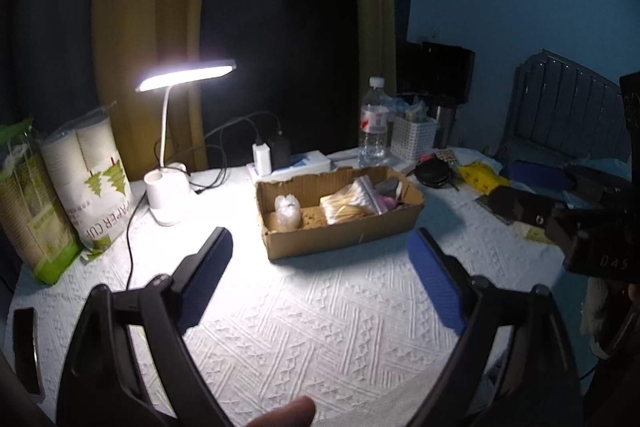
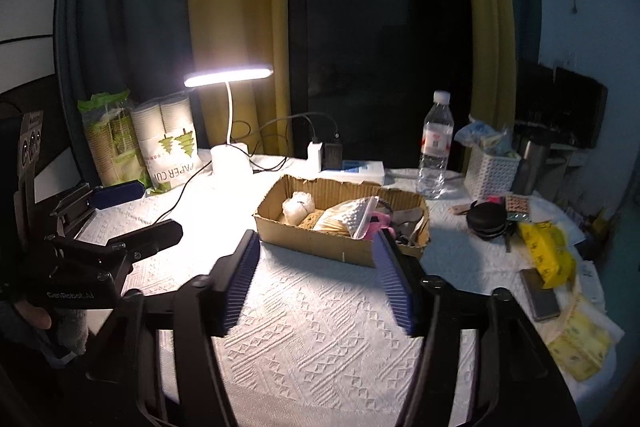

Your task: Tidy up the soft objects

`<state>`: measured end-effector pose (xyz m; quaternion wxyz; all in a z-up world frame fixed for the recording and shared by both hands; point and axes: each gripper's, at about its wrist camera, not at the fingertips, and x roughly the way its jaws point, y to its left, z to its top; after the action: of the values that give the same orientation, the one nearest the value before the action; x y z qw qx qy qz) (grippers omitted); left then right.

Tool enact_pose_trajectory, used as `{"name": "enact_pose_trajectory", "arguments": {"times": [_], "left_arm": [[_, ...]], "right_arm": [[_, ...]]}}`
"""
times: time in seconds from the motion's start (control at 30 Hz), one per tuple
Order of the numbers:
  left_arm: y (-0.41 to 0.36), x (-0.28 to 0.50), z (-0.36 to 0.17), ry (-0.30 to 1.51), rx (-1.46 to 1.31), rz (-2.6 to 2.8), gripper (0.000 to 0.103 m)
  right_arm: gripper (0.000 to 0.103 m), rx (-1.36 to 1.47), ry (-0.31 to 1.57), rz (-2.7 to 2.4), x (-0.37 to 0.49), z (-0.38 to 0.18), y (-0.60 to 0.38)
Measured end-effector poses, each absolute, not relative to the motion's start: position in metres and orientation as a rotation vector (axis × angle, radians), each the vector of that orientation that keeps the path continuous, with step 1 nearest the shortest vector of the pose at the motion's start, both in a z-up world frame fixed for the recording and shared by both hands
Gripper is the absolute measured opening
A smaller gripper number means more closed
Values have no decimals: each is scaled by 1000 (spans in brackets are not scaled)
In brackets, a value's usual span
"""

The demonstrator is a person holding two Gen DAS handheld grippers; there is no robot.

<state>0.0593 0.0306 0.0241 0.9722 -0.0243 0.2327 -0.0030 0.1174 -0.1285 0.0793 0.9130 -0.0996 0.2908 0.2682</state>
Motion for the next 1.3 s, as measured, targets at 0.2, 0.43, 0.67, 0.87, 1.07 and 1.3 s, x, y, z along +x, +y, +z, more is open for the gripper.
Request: {"name": "enact_pose_trajectory", "arguments": {"times": [0.2, 0.43, 0.67, 0.87, 1.07, 1.3], "left_arm": [[26, 40, 53, 396, -41, -18, 96], [21, 22, 86, 333, -27, -24, 96], [20, 7, 110, 276, -28, -40, 96], [20, 1, 122, 251, -31, -36, 96], [19, 3, 124, 253, -32, -37, 96], [16, 4, 122, 260, -29, -39, 96]], "right_arm": [[66, -199, 531, 539, 96, 105, -133], [67, -209, 465, 522, 76, 131, -135], [67, -209, 414, 497, 62, 154, -140], [67, -218, 400, 504, 53, 161, -139], [67, -219, 403, 500, 51, 162, -139], [67, -219, 408, 498, 52, 161, -138]]}}
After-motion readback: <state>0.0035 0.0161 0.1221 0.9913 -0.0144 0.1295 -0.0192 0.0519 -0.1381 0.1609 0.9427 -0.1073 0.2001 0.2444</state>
